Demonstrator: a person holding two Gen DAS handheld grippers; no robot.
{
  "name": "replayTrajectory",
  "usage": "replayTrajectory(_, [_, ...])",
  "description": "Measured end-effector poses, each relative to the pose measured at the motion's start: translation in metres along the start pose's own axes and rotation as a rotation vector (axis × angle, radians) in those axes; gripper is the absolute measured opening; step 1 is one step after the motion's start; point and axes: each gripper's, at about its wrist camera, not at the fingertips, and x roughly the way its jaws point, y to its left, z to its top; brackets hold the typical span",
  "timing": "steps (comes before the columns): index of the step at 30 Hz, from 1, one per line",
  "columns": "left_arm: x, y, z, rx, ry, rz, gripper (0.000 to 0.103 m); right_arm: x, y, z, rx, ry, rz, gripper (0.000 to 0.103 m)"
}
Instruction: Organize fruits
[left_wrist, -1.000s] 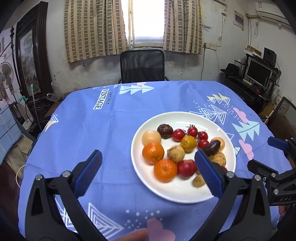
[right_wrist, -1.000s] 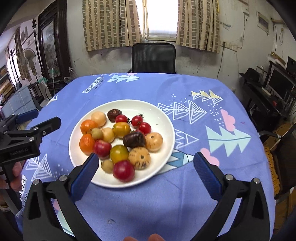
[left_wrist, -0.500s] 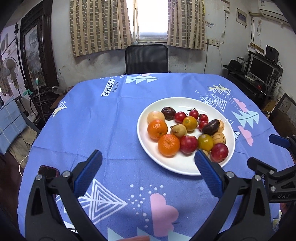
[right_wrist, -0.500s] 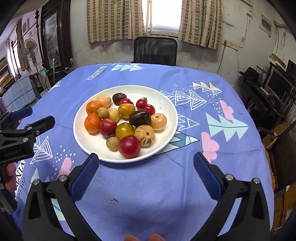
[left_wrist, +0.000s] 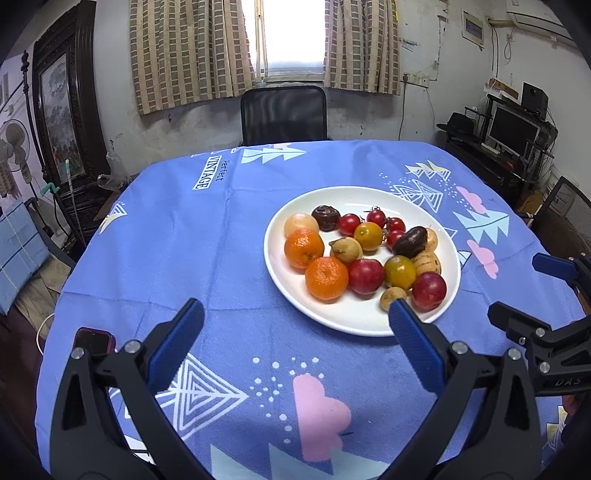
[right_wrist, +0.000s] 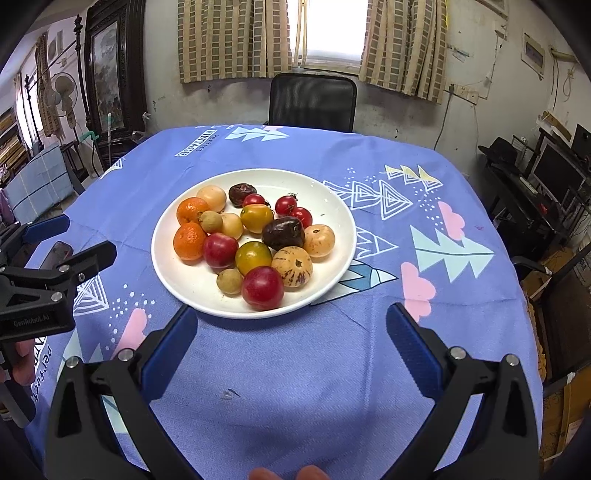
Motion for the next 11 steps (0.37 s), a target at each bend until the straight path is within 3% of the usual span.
replayTrajectory(11, [0.0006, 0.0027, 0.0005, -0.004, -0.007, 0.012, 0.101, -0.0036, 0.0024, 0.0006, -0.007, -0.001, 0.003, 0.102])
